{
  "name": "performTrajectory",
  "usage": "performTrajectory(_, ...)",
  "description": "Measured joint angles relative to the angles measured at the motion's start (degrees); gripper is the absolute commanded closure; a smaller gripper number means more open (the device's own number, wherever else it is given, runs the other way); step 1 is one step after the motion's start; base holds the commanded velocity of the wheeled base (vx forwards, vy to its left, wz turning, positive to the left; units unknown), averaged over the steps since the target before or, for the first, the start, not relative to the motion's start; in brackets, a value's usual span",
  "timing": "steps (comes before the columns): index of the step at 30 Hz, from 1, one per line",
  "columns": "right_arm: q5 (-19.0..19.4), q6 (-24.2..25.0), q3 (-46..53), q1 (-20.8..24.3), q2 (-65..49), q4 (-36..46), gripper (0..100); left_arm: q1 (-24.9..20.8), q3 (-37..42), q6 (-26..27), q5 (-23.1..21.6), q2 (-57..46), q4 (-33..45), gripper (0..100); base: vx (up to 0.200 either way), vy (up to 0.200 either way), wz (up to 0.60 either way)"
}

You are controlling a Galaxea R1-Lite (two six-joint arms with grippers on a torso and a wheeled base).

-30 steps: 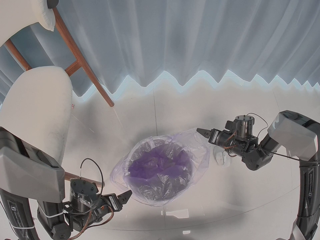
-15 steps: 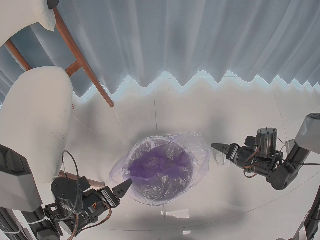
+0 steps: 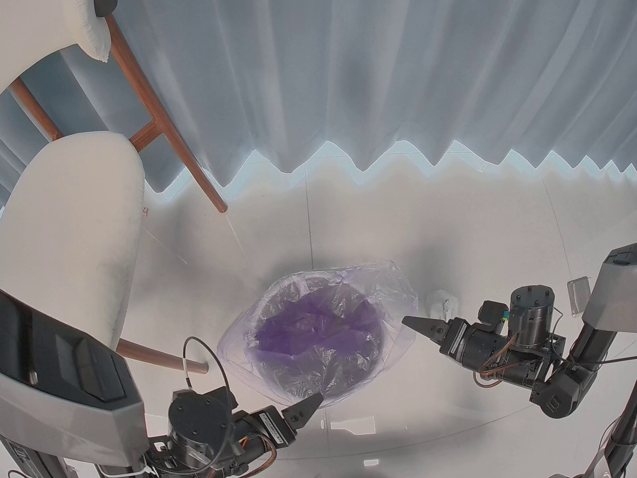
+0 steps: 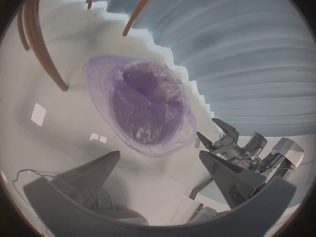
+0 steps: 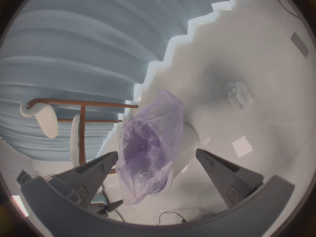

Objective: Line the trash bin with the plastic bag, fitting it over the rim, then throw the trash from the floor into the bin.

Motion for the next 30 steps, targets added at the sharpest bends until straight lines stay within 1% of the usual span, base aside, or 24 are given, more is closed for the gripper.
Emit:
performTrajectory(3, 0.0, 0.8, -0.2, 1.2, 0.7, -0.7, 0, -1.2, 0.1, -1.9, 0.0, 1.3, 0.0, 0, 0.000, 0.000, 0.00)
performTrajectory(8, 0.0, 0.9, -0.7, 2.4, 2.7, -3.5, 0, -1.9, 1.2, -2.3, 0.0, 2.1, 0.0, 0, 0.000, 0.000, 0.00)
performTrajectory(11, 0.0, 0.8, -0.9, 2.8, 4.1, -5.0, 0, -1.6, 2.0, -2.5, 0.0, 2.4, 0.0, 0, 0.000, 0.000, 0.00)
performTrajectory(14, 0.0, 0.8, -1.0, 3.0, 5.5, -6.0, 0, -1.0, 2.4, -4.1, 0.0, 2.9, 0.0, 0, 0.000, 0.000, 0.00)
performTrajectory(20, -0.1, 0.7, -1.4, 3.0, 7.6, -8.0, 0, 0.1, 0.2, -5.6, 0.0, 4.6, 0.0, 0, 0.000, 0.000, 0.00)
performTrajectory(21, -0.1, 0.7, -1.4, 3.1, 7.8, -8.1, 100, 0.3, -0.2, -5.6, 0.0, 5.0, 0.0, 0, 0.000, 0.000, 0.00)
performTrajectory(30, -0.1, 0.6, -1.6, 3.1, 9.4, -8.5, 100, 1.4, -3.6, -5.6, 0.0, 8.4, 0.0, 0, 0.000, 0.000, 0.00)
